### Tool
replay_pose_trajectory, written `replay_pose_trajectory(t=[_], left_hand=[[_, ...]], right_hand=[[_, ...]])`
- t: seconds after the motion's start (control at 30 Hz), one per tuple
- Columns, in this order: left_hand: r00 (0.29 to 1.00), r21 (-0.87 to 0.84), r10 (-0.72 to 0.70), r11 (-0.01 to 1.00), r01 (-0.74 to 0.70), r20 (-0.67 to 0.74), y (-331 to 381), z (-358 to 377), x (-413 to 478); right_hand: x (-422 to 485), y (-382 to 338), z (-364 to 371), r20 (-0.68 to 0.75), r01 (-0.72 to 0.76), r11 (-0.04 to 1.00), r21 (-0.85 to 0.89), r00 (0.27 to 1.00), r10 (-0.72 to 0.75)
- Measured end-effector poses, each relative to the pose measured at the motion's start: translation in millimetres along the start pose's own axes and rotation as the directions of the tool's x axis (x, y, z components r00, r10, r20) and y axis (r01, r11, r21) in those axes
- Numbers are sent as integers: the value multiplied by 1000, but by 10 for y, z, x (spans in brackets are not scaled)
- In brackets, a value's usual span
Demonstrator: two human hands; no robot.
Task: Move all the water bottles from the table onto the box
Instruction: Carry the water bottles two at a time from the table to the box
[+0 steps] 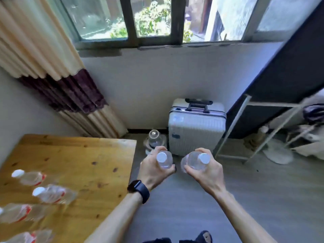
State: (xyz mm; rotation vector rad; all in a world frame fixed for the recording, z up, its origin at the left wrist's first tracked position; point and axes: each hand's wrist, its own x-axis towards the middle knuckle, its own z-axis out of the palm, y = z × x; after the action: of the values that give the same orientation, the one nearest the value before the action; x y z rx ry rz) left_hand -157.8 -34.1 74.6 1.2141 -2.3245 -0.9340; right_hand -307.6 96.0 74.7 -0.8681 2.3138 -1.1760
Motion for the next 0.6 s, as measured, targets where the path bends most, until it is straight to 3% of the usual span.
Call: replay_pose_trajectory(t=[0.3, 0.47, 0.6], left_hand=[[912, -42, 327, 944, -327, 248, 2168, 1374, 557], [788, -131, 479, 875, -467, 387, 3110, 2172, 704], [667, -163, 526, 834, -528, 528, 3791, 2821, 784]], right_hand=[[271, 985, -2091, -364, -149, 989, 23, 920, 147], [246, 1473, -3056, -466, -295, 953, 67, 836, 291], [210, 1859, -3672, -566, -404, 907, 117, 724, 395]])
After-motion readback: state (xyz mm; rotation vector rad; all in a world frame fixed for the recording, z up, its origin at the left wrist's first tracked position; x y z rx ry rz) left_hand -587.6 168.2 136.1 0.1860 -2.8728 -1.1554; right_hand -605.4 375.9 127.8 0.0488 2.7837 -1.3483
